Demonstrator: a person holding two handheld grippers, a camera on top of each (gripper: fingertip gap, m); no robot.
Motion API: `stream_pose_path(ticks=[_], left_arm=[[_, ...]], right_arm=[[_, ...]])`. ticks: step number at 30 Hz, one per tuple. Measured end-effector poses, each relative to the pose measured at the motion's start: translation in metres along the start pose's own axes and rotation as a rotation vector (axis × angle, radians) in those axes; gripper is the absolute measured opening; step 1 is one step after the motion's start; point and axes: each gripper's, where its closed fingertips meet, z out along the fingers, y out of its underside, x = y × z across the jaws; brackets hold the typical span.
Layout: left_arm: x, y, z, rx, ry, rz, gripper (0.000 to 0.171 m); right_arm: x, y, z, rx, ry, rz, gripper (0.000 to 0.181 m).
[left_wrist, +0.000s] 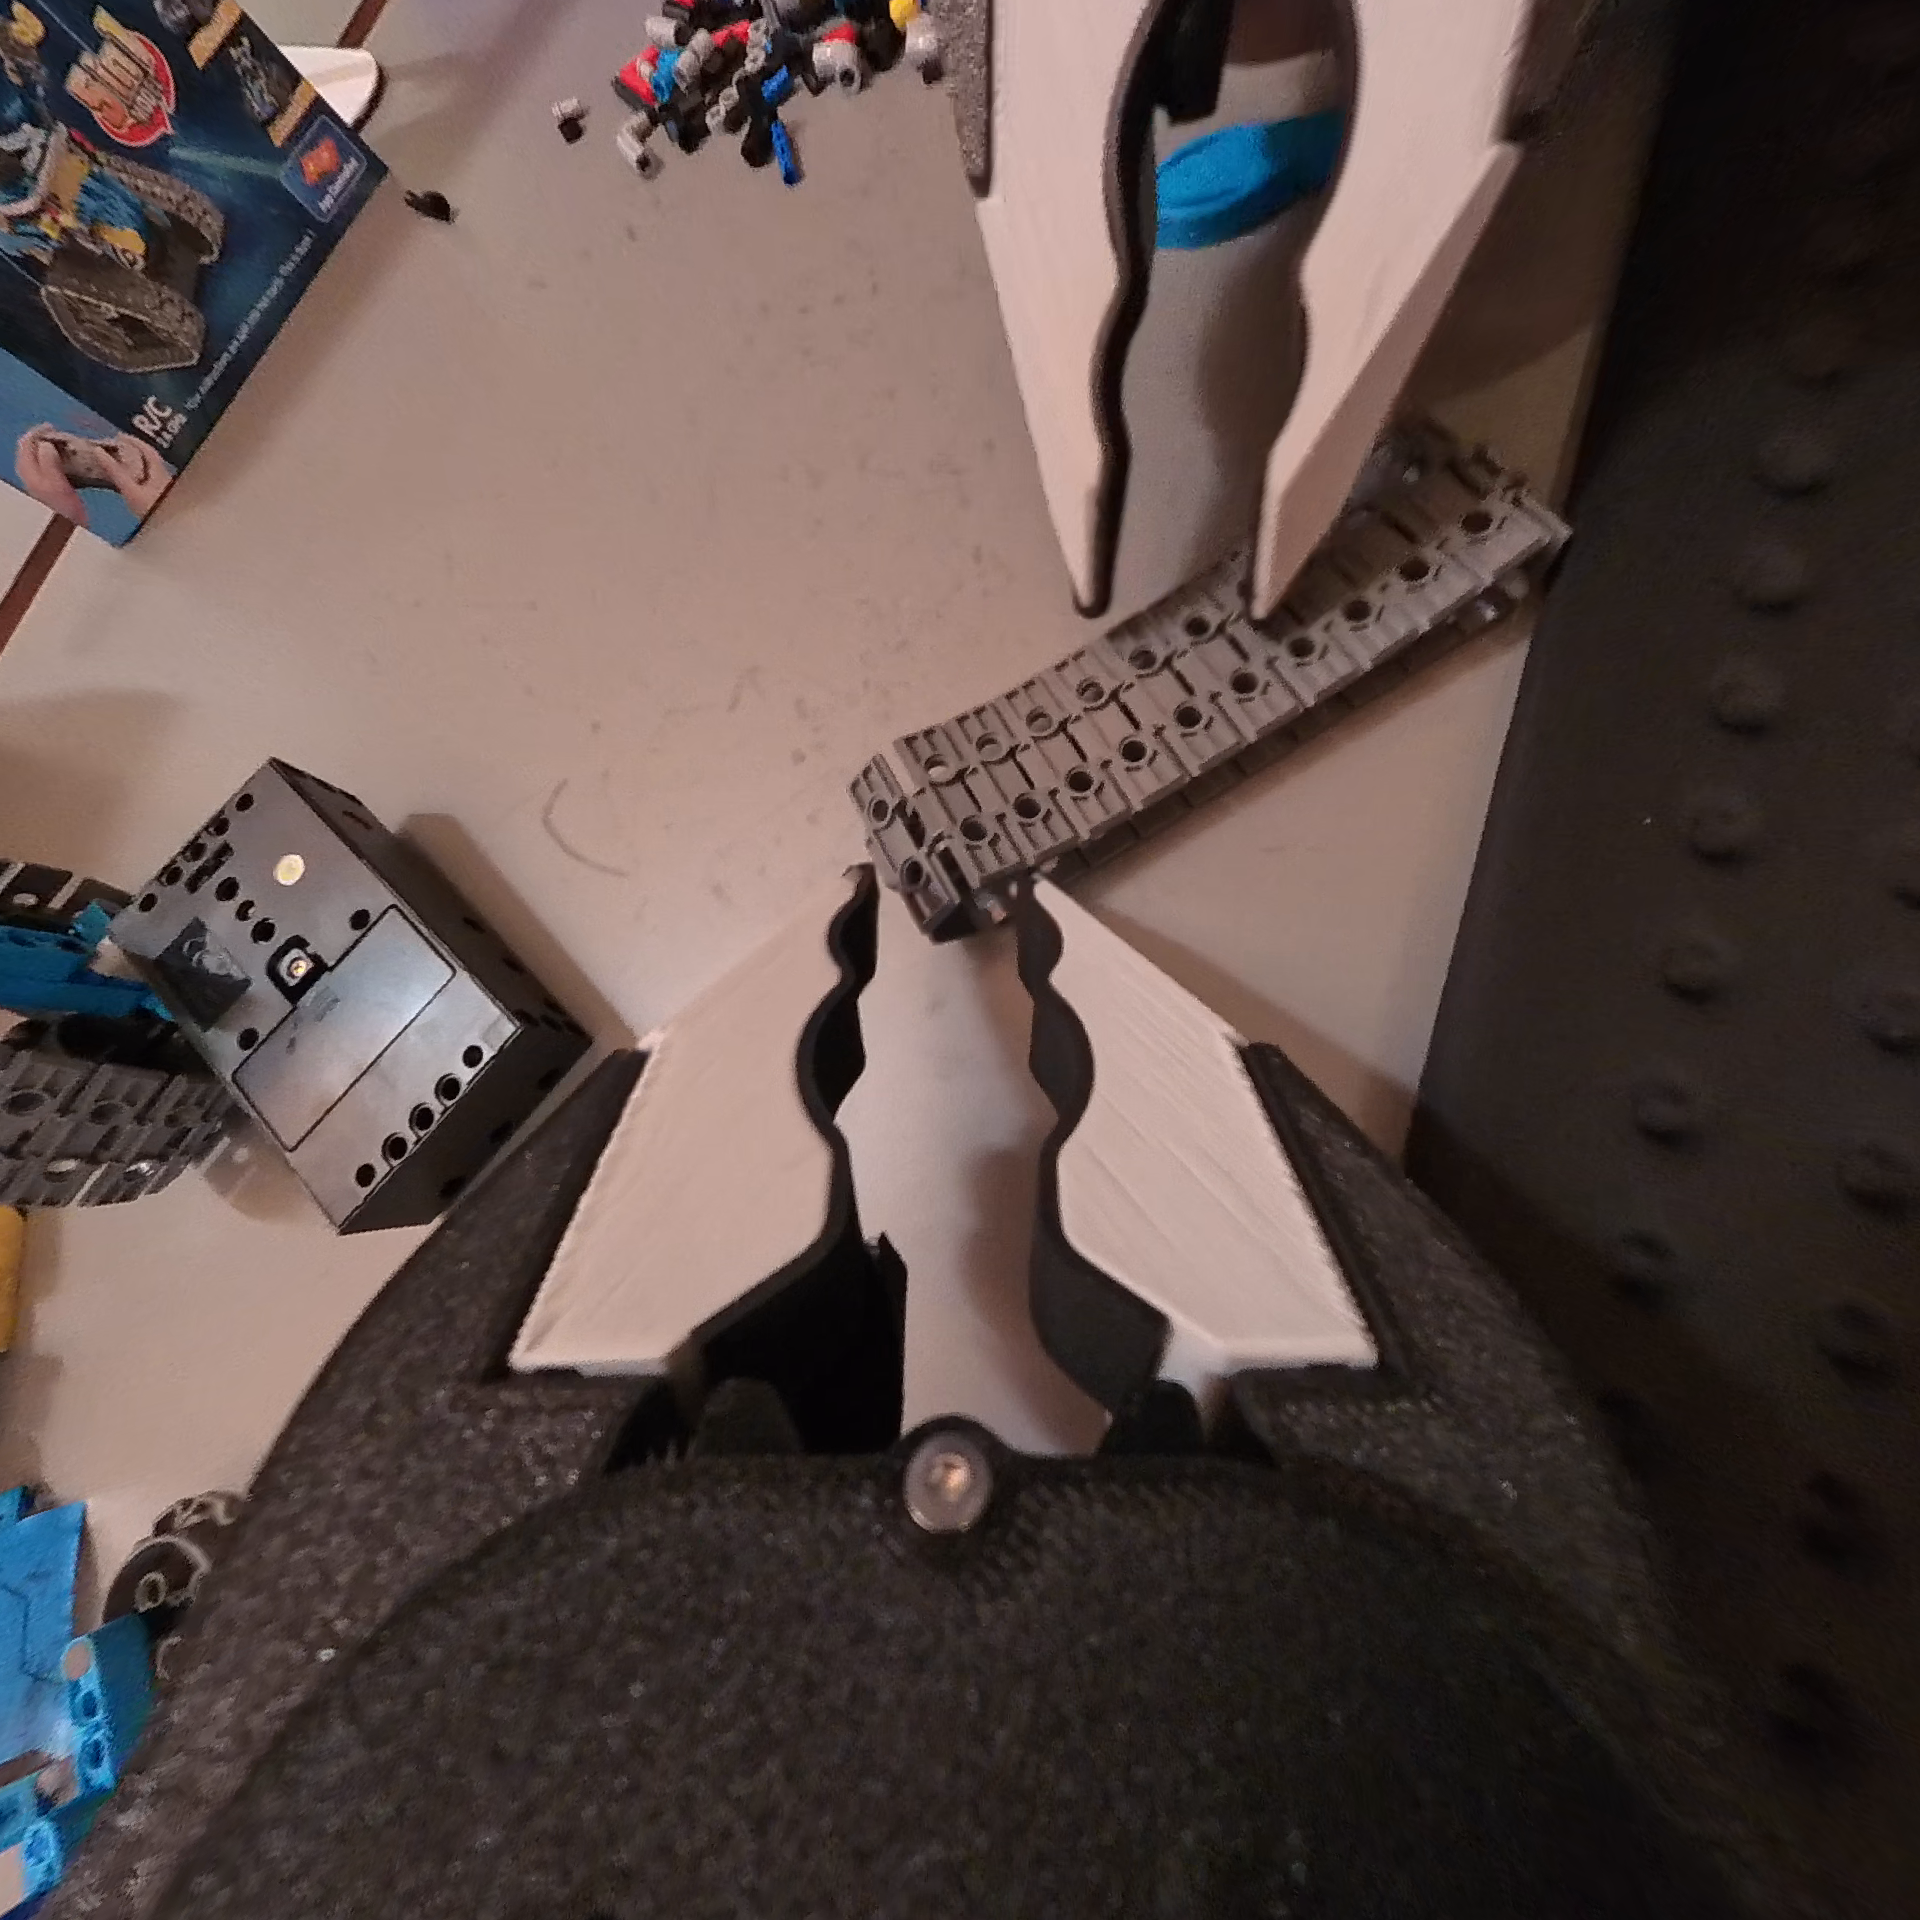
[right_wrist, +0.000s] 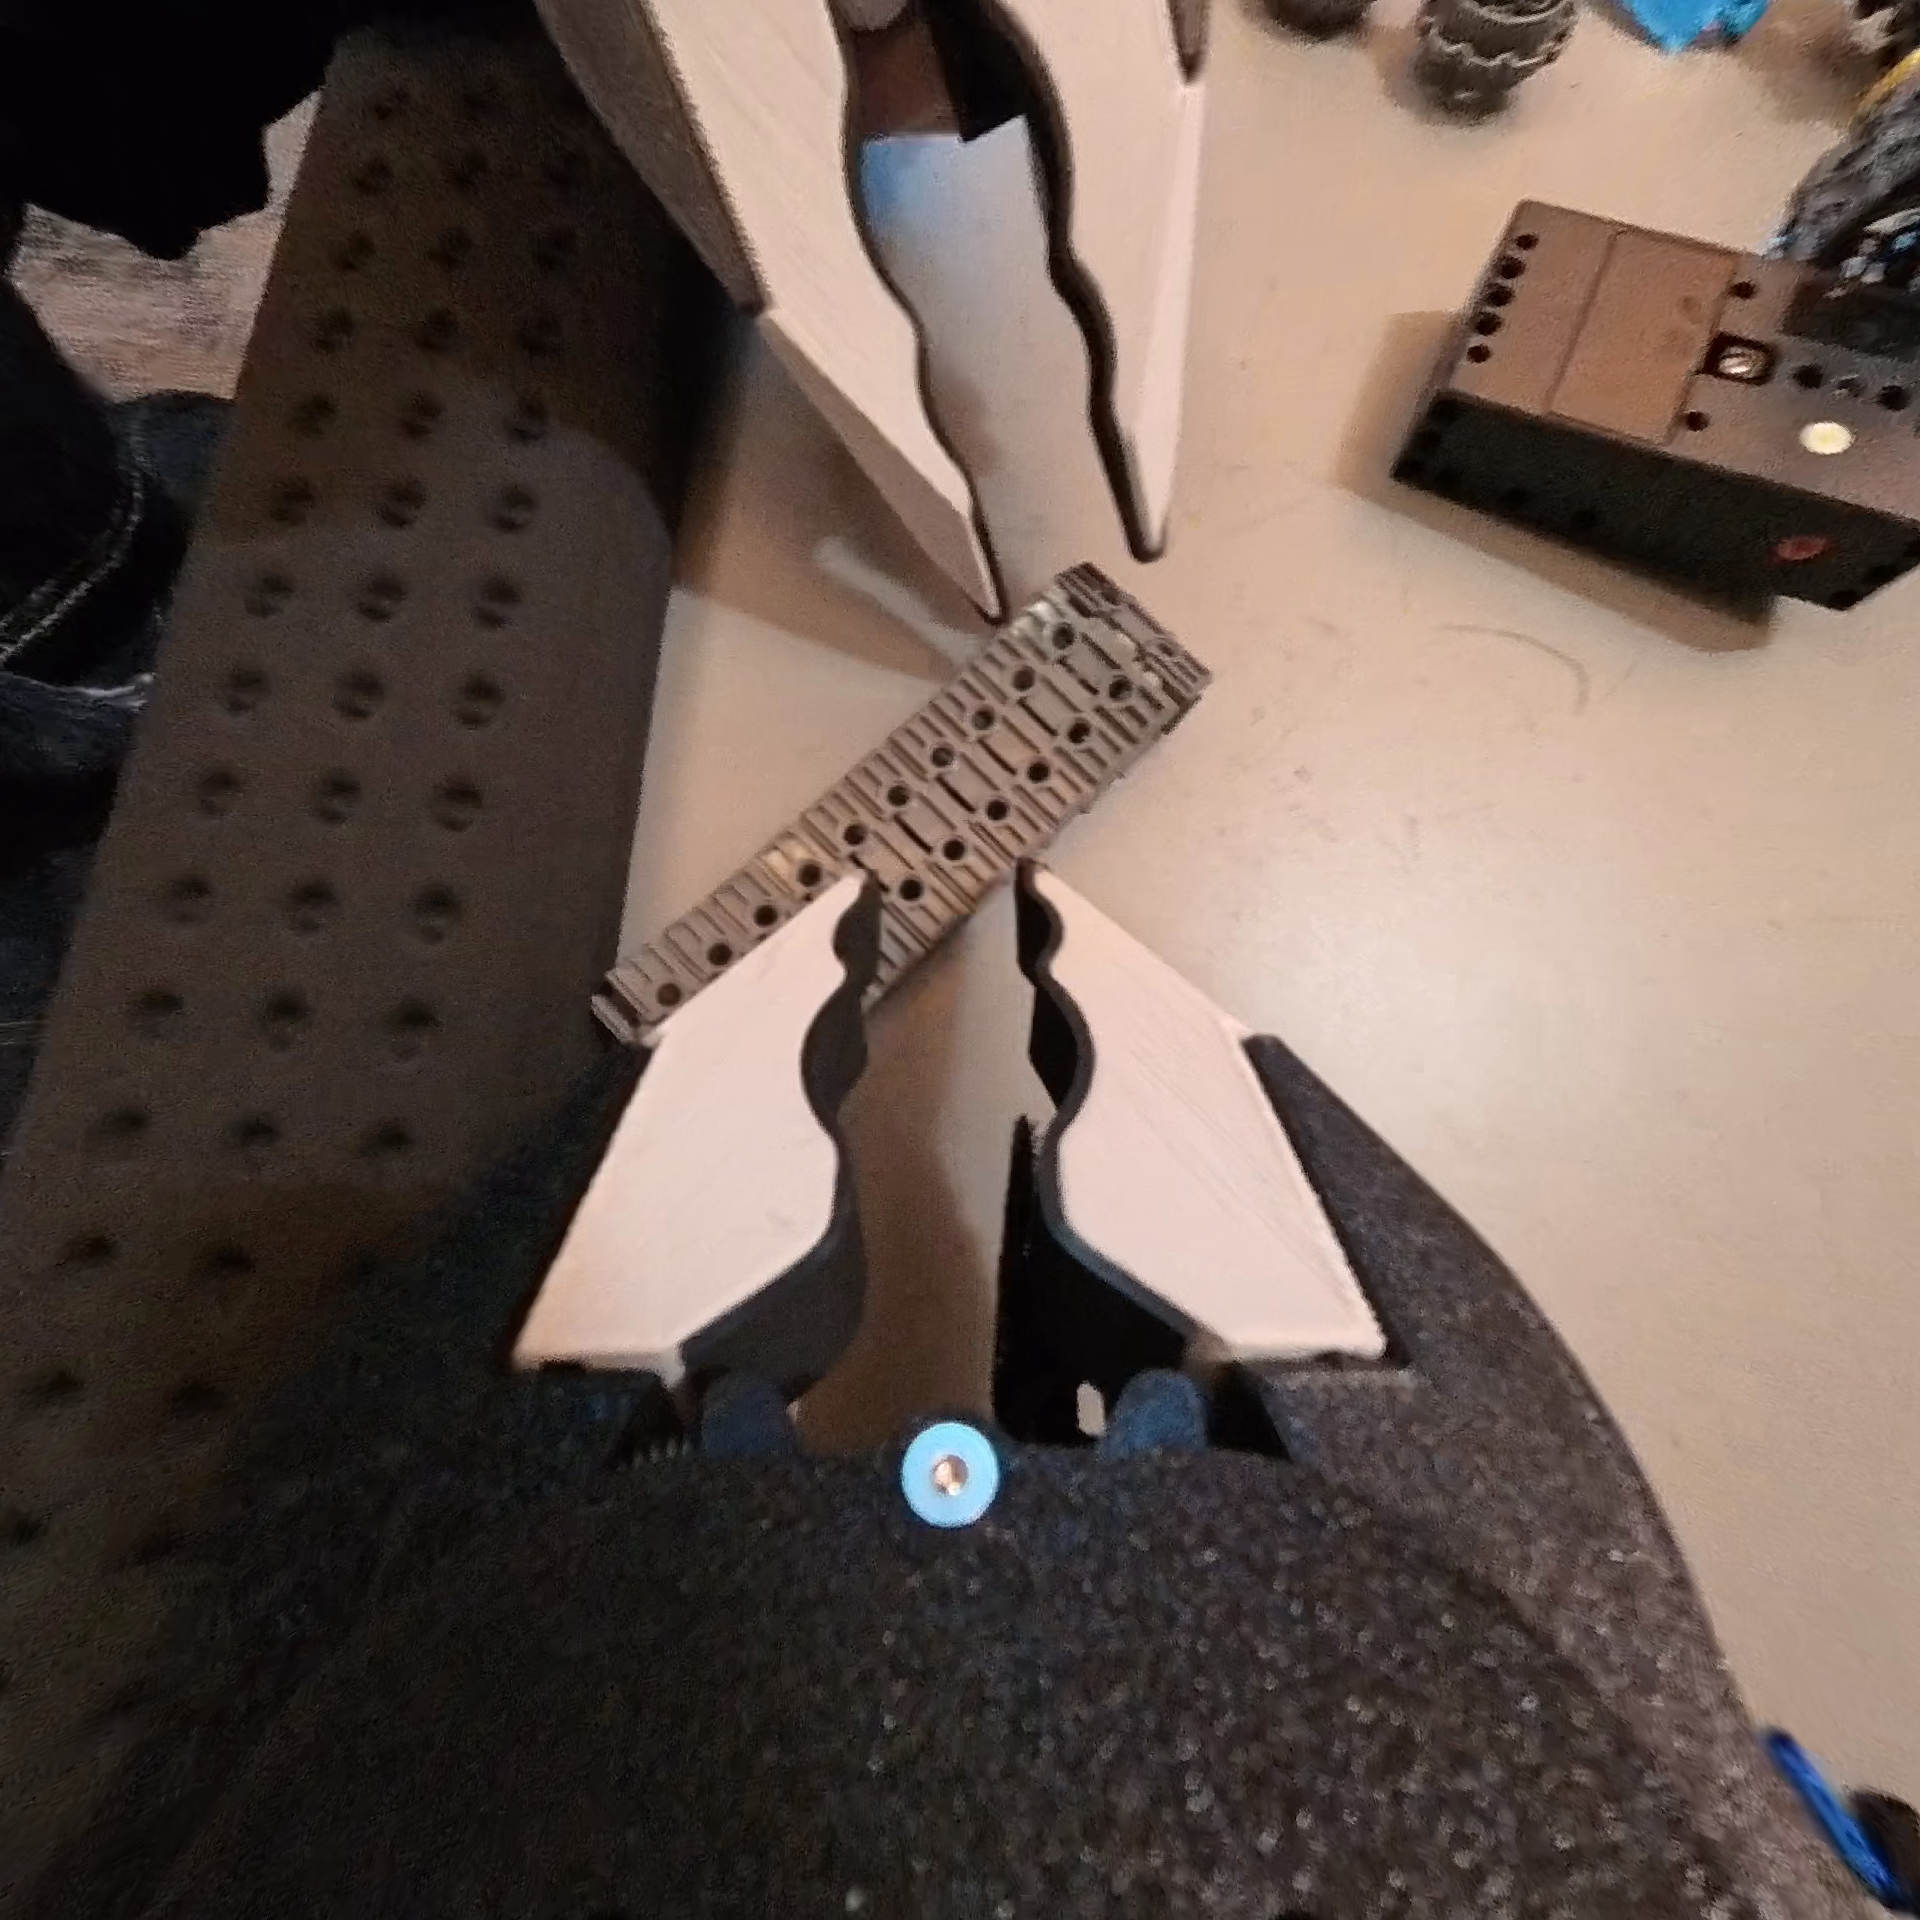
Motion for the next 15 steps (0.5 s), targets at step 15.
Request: stream_pose_path(ticks=[15], left_arm=[[0.007,-0.007,-0.004,0.067,0.001,-0.117,0.033]], right_arm=[[-0.012,0.116,-0.093,-0.125,0.365,0.508,0.031]])
